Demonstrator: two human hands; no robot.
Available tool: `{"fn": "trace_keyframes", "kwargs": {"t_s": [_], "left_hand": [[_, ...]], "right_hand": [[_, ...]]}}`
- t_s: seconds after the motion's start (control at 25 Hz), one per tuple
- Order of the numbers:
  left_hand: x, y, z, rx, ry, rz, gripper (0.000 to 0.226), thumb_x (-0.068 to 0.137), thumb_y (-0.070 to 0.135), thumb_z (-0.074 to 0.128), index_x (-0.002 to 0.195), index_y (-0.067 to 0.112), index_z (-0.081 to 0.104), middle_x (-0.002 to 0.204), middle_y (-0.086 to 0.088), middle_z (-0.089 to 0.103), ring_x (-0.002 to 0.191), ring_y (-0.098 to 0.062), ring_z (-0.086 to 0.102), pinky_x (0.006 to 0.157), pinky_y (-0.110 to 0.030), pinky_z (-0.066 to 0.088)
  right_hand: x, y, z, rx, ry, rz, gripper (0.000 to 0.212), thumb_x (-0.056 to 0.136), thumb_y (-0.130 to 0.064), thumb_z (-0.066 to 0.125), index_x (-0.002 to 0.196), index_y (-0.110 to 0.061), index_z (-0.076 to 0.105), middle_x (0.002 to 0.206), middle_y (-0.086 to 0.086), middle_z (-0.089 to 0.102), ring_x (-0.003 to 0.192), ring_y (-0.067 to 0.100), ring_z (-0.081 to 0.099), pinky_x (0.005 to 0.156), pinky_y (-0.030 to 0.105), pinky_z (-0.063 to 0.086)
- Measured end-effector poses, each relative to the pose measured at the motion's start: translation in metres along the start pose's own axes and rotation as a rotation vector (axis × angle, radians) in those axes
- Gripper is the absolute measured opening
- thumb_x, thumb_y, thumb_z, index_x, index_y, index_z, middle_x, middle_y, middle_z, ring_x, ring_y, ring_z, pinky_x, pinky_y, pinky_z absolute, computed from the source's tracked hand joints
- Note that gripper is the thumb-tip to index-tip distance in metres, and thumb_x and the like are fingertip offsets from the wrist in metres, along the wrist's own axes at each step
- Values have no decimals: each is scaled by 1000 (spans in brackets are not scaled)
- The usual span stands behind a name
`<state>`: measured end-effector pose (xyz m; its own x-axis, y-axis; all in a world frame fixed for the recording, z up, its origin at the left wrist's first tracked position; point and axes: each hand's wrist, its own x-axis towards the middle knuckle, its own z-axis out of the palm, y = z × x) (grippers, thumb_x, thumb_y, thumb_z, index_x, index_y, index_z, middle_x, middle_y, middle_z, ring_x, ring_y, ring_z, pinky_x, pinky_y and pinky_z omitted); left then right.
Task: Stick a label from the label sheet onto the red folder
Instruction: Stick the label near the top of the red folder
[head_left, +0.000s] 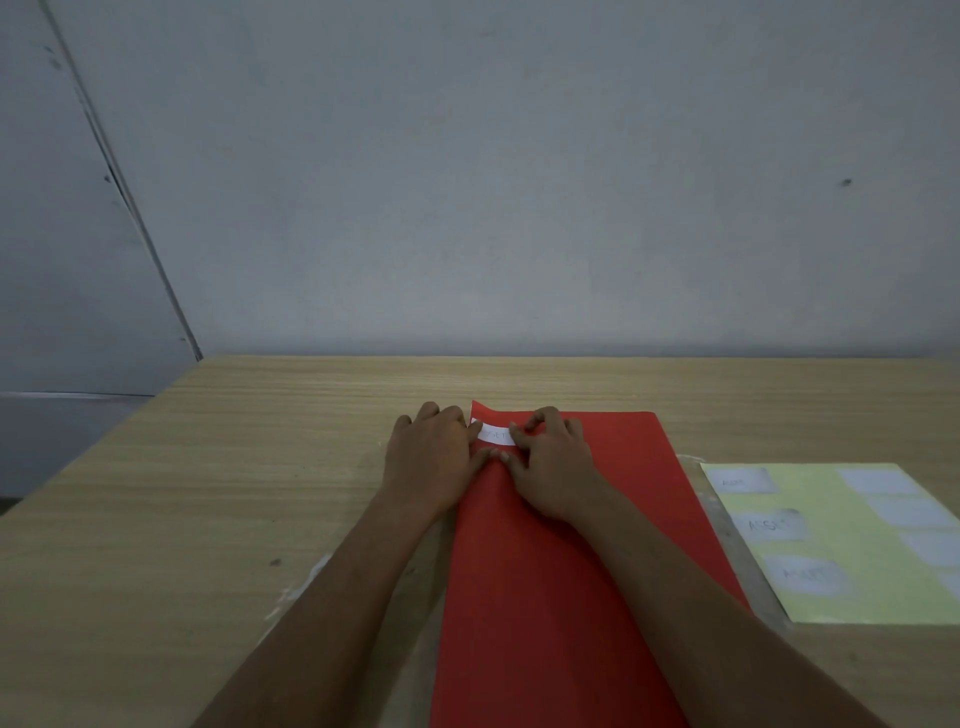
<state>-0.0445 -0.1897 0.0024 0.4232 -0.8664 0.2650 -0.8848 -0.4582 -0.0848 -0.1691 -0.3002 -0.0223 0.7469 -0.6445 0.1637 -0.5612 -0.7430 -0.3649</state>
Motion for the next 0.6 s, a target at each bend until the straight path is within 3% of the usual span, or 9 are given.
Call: {"fn": "trace_keyframes", "kwargs": {"t_s": [0.12, 0.24, 0.44, 0.6], "left_hand": [[0, 0, -1, -9, -4, -1, 47, 96, 60, 35, 127, 39, 62, 110, 5, 61, 110, -20, 48, 83, -37, 35], [-1, 2, 0, -8, -6, -8, 47, 95, 63, 34, 125, 41, 64, 107, 4, 61, 109, -20, 49, 82, -36, 33], [0, 3, 1, 21, 30, -63, 49, 93, 62, 38, 121, 32, 65, 108, 6, 65, 108, -20, 51, 77, -37, 32], [0, 3, 1, 5, 13, -22, 52, 96, 57, 37, 133, 27, 58, 122, 6, 60, 116, -21, 48, 86, -39, 37]], "right_hand": [[1, 8, 1, 34, -17, -61, 54, 90, -59, 40, 131, -30, 61, 130, 0, 46, 127, 24, 38, 101, 34, 32], [-1, 10, -1, 146, -6, -62, 37, 92, -47, 55, 124, -31, 67, 128, 0, 49, 123, 20, 39, 99, 25, 27], [-1, 6, 0, 154, 82, -20, 47, 89, -42, 63, 125, -12, 67, 129, 3, 53, 123, 23, 42, 102, 25, 30], [2, 5, 0, 79, 26, -2, 55, 90, -50, 54, 133, -17, 59, 132, 2, 47, 125, 23, 40, 106, 33, 31]]}}
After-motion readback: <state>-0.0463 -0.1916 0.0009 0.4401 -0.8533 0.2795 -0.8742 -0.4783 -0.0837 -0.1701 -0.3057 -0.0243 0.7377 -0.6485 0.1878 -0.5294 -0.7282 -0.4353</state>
